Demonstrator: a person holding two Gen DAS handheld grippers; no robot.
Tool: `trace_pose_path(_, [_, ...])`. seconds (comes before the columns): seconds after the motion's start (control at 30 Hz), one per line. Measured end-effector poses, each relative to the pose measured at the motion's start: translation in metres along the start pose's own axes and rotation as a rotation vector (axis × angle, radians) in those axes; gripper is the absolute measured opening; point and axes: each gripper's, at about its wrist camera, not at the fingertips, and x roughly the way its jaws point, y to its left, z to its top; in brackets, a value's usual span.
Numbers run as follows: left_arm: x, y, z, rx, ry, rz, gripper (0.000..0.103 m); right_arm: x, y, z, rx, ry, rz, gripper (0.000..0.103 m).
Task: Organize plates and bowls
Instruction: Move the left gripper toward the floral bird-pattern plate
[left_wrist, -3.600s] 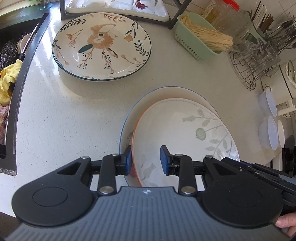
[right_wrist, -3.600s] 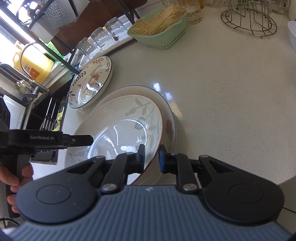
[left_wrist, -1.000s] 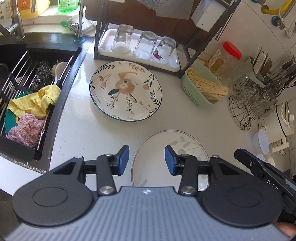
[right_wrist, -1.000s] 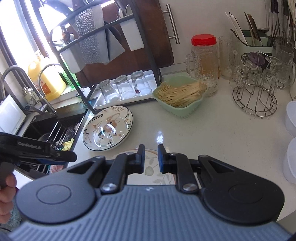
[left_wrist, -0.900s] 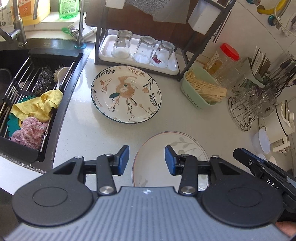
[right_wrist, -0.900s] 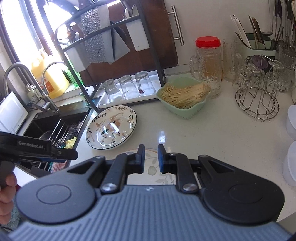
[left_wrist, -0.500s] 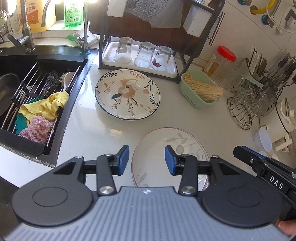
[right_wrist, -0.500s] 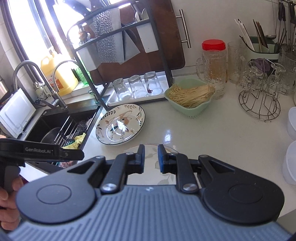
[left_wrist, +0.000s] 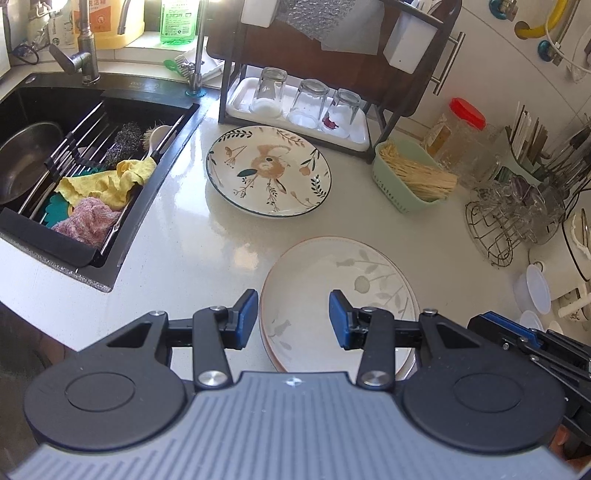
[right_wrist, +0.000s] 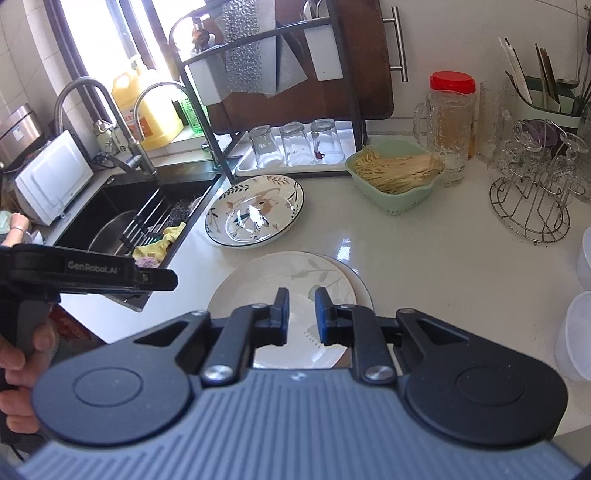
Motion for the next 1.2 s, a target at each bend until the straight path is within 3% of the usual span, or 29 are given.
trace_pose_path(0.37, [-0.009,0.012,-0.013,-0.022,0.011,0.022,0.048,0.005,0.011,-0.005,-0.004,0.019,0.032,0.019])
trace_pose_path(0.67, [0.004,0.032,0.016,0.007,0.020,0.001,0.062,0.023,0.030,0.008,0.010,-0.004,-0.020,0.020])
trace_pose_path(0.73, [0.007,0.036,0.024,0.024,0.020,-0.011,0.067,0.028,0.033,0.012,0.022,-0.010,-0.034,0.039])
trace_pose_path(0.77, [0.010,0.038,0.029,0.034,0.022,-0.013,0.069,0.030,0.034,0.013,0.026,-0.019,-0.041,0.063])
trace_pose_path(0.8, [0.012,0.039,0.033,0.043,0.023,-0.015,0.070,0.031,0.035,0.014,0.030,-0.033,-0.053,0.080])
trace_pose_path(0.93, [0.023,0.046,0.049,0.074,0.028,-0.019,0.085,0.041,0.037,0.018,0.043,-0.046,-0.096,0.082])
trace_pose_path(1.2, [0.043,0.066,0.077,0.083,0.008,-0.037,0.085,0.067,0.036,0.036,0.099,-0.026,-0.109,0.082])
